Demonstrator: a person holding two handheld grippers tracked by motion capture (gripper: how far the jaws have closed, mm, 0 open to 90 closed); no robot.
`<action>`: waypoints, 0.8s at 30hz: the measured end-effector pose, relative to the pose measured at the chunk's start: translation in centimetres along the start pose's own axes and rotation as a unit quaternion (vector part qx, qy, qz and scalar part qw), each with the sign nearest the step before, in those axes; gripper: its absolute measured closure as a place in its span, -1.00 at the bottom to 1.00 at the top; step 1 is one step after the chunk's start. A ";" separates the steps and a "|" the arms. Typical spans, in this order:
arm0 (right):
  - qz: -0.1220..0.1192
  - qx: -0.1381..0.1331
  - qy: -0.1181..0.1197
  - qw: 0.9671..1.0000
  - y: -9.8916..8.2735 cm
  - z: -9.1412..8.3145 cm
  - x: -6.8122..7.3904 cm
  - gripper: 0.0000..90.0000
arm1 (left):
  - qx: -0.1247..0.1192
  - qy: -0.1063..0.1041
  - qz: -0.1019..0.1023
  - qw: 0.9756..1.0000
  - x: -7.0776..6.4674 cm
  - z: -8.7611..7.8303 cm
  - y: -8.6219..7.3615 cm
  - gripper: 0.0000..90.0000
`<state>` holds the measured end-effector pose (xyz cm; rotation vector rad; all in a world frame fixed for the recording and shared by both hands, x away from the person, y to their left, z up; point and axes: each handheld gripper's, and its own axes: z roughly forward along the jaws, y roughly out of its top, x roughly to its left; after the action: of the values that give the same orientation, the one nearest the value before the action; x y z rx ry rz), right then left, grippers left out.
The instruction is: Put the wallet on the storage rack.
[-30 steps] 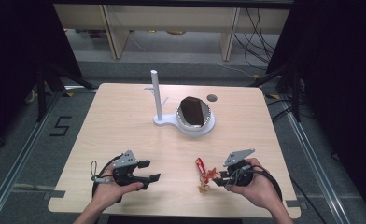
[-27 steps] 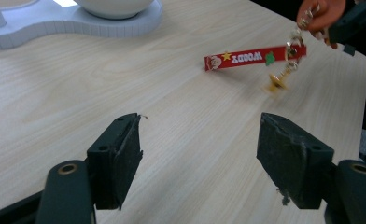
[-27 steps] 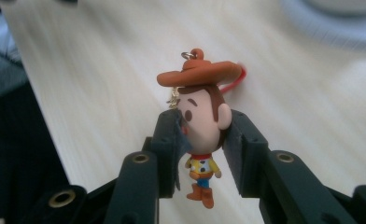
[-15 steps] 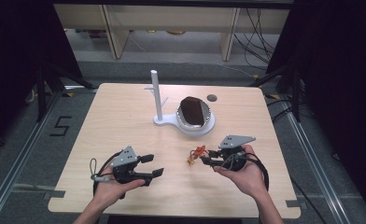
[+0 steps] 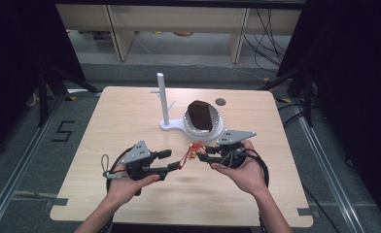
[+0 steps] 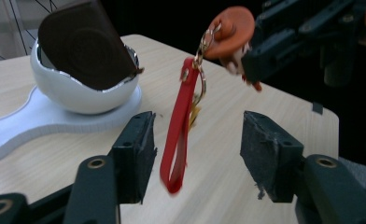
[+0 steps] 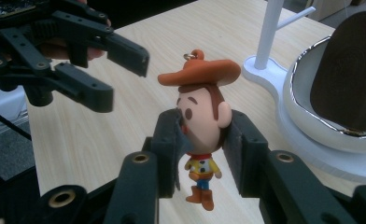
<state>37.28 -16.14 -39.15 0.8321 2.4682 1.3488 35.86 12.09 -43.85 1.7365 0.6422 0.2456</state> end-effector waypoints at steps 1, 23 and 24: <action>-0.012 0.000 0.001 1.000 0.1 0.1 -0.1 0.51 | 0.005 0.007 0.010 1.000 -0.1 0.2 0.3 0.02; -0.014 -0.008 0.005 1.000 1.2 0.3 0.4 0.50 | 0.035 0.047 0.094 0.994 -0.4 4.1 1.6 0.21; -0.014 -0.008 0.005 1.000 1.2 0.3 0.4 0.50 | 0.038 0.046 0.096 0.994 -0.4 4.0 1.5 0.21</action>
<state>37.57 -15.21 -38.34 0.7860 2.4631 1.3642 37.95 8.31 -43.42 1.8712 0.5562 0.4430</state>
